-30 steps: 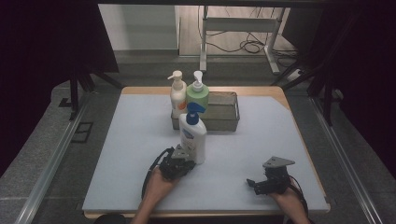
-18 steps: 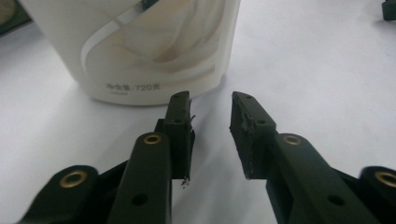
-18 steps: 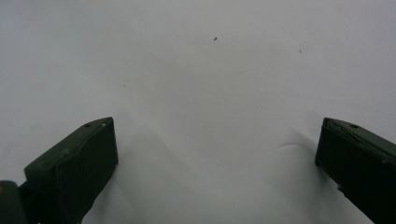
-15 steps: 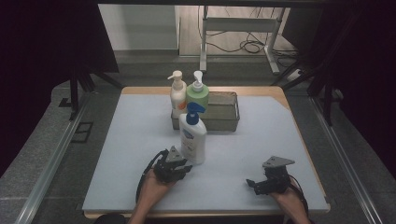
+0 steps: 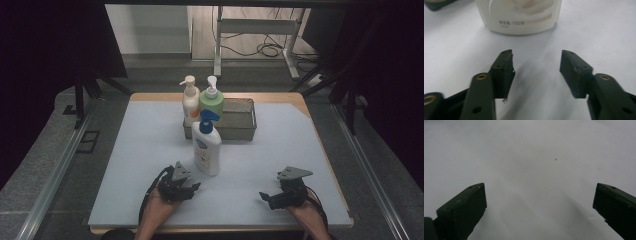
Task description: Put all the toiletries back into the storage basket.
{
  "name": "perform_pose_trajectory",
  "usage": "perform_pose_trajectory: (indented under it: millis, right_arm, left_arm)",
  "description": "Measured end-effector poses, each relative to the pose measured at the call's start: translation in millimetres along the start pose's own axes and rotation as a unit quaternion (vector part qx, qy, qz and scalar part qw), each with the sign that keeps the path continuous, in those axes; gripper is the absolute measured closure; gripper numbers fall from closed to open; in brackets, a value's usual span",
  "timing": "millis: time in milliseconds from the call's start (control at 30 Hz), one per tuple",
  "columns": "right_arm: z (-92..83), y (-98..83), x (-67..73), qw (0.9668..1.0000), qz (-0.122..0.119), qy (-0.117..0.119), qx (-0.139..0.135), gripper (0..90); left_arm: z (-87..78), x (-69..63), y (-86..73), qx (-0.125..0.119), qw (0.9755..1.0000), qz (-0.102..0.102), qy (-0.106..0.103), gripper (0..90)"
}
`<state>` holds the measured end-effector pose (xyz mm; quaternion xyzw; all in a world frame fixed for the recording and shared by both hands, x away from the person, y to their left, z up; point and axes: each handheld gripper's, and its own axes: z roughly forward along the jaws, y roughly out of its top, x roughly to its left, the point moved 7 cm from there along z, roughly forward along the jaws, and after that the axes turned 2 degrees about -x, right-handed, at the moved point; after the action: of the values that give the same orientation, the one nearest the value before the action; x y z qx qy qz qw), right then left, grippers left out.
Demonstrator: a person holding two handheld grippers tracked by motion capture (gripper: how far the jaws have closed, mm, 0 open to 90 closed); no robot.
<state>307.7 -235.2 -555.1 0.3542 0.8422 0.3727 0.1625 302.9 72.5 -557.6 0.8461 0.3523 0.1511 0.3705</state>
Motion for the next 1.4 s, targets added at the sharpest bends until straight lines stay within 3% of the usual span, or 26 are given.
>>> perform_pose_trajectory:
  millis: [167, 300, 633, 867, 1033, 1233, 1400]
  right_arm:
    - [-0.6, 11.7, 4.5, 0.9994, -0.014, 0.017, -0.028, 0.0]
    - [-0.1, 19.3, 8.7, 0.998, 0.0, 0.043, -0.046, 0.0]
    - [2.1, 36.3, 17.4, 0.9972, -0.003, 0.056, -0.05, 0.0]
    - [4.3, 47.6, 22.2, 0.9971, -0.012, 0.057, -0.048, 0.0]
    - [5.9, 57.8, 26.2, 0.9969, -0.014, 0.06, -0.049, 0.0]
    - [11.9, 67.0, 32.2, 0.9964, -0.016, 0.07, -0.044, 0.0]
    - [18.7, 74.1, 39.6, 0.9953, -0.032, 0.08, -0.043, 0.0]
  left_arm:
    - [-2.5, 0.9, -6.2, 0.006, 0.9999, -0.006, 0.007, 33.8]
    - [-4.7, 1.6, -11.1, 0.009, 0.9998, -0.011, 0.015, 27.0]
    - [-2.7, 3.1, -15.9, 0.023, 0.9993, -0.01, 0.029, 14.0]
    - [-0.1, 4.0, -18.2, 0.028, 0.9991, -0.014, 0.027, 12.6]
    - [1.3, 5.6, -20.1, 0.021, 0.9991, -0.031, 0.016, 12.4]
    - [1.3, 6.0, -21.0, 0.016, 0.9993, -0.03, 0.014, 12.3]
    - [1.3, 6.0, -21.2, 0.015, 0.9994, -0.029, 0.015, 12.3]
